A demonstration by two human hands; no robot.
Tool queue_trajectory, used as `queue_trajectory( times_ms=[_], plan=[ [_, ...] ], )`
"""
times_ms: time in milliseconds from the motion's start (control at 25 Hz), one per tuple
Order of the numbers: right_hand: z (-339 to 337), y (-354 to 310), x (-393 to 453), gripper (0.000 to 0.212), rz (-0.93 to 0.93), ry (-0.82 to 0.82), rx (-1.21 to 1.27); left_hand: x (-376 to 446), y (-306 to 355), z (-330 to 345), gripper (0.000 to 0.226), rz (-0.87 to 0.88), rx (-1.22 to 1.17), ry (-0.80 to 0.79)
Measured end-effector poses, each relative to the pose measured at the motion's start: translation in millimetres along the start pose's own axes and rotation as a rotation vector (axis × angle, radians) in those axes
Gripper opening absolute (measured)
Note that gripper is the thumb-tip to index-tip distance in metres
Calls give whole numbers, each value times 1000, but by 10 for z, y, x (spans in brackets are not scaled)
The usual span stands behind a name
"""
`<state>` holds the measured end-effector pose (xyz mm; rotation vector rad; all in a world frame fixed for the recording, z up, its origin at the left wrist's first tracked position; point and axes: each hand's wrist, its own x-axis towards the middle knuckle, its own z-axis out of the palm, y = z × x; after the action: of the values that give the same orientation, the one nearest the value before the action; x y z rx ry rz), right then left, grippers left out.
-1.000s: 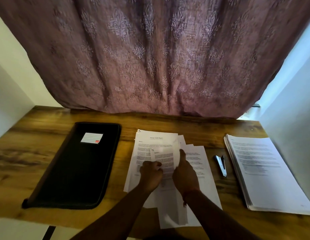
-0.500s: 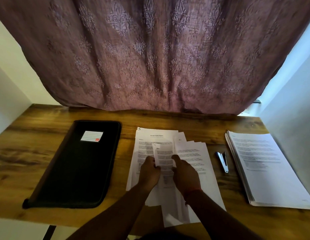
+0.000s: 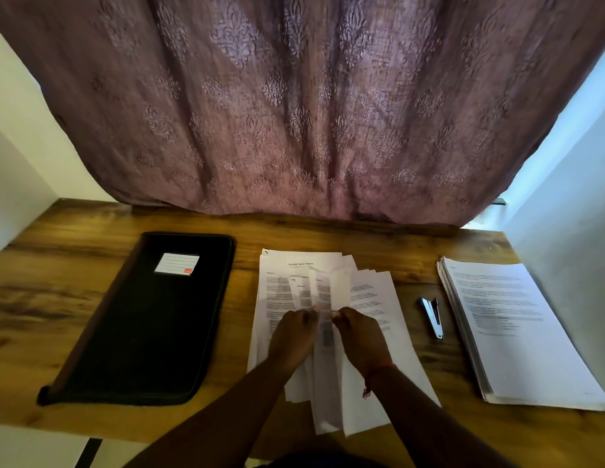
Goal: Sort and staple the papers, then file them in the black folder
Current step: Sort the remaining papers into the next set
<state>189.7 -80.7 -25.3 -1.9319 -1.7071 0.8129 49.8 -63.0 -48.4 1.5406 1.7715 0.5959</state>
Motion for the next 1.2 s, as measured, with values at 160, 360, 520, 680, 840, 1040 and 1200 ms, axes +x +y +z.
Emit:
queue_trajectory(
  times_ms=[160, 360, 520, 680, 840, 1040, 1200],
  plan=[
    [-19, 55, 24, 13, 67, 174, 12, -8, 0, 27, 25, -10, 64, -72],
    [-49, 35, 82, 30, -32, 238, -349, -44, 10, 14, 14, -63, -80, -1],
    [-4, -171, 134, 47, -146, 221, -432, -104, 10, 1, 17, 153, 45, 116],
    [-61, -415, 329, 53, 42, -30, 16, -165, -36, -39, 31, 472, 128, 273],
    [-69, -518, 404, 33, 62, -144, 183, -132, -159, -49, 35, 668, 156, 223],
    [-16, -411, 396, 20, 118, -41, 115, -136, -199, -201, 32, 460, 43, 22],
    [38, -282, 295, 42, 6, 90, -22, 21, -365, -289, 43, 145, 14, 261]
  ],
)
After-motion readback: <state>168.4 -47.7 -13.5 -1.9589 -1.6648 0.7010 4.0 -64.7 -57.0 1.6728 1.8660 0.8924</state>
